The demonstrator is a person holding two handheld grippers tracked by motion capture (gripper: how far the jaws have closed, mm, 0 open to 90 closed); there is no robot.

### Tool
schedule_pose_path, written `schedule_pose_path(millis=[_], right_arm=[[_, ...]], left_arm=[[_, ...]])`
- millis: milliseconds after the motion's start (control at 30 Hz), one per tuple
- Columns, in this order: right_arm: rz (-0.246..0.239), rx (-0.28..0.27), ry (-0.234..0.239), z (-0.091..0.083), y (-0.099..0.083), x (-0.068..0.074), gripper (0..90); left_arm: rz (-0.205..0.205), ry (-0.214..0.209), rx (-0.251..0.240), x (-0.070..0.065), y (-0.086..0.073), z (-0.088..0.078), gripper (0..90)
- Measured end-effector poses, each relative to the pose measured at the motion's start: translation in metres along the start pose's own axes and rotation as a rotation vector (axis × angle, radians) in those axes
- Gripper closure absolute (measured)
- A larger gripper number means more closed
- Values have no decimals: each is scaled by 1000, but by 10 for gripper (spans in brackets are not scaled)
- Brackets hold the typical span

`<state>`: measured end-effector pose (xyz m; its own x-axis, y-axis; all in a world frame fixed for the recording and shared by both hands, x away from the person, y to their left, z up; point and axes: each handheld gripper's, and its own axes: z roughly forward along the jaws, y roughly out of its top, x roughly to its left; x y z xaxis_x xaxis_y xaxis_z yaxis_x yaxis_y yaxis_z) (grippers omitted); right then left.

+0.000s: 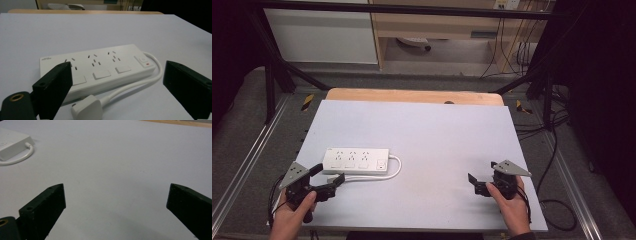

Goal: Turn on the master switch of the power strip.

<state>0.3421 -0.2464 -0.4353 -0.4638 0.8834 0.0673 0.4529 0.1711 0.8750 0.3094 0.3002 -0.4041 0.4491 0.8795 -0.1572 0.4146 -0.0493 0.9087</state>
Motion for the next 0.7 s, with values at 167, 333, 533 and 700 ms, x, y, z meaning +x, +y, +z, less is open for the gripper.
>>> schedule_pose_path(millis=[167,333,533,700], right_arm=[[2,6,14,0,-1,0,37],[-6,5,21,1,0,1,32],[1,1,18,-1,0,0,30],[6,-8,16,-3,0,-1,30]], left_arm=[[11,-10,-13,-5,8,4,91],[42,-35,-5,-16,14,11,89],[50,-50,2,-27,23,22,90],[58,-65,7,-34,29,32,87]])
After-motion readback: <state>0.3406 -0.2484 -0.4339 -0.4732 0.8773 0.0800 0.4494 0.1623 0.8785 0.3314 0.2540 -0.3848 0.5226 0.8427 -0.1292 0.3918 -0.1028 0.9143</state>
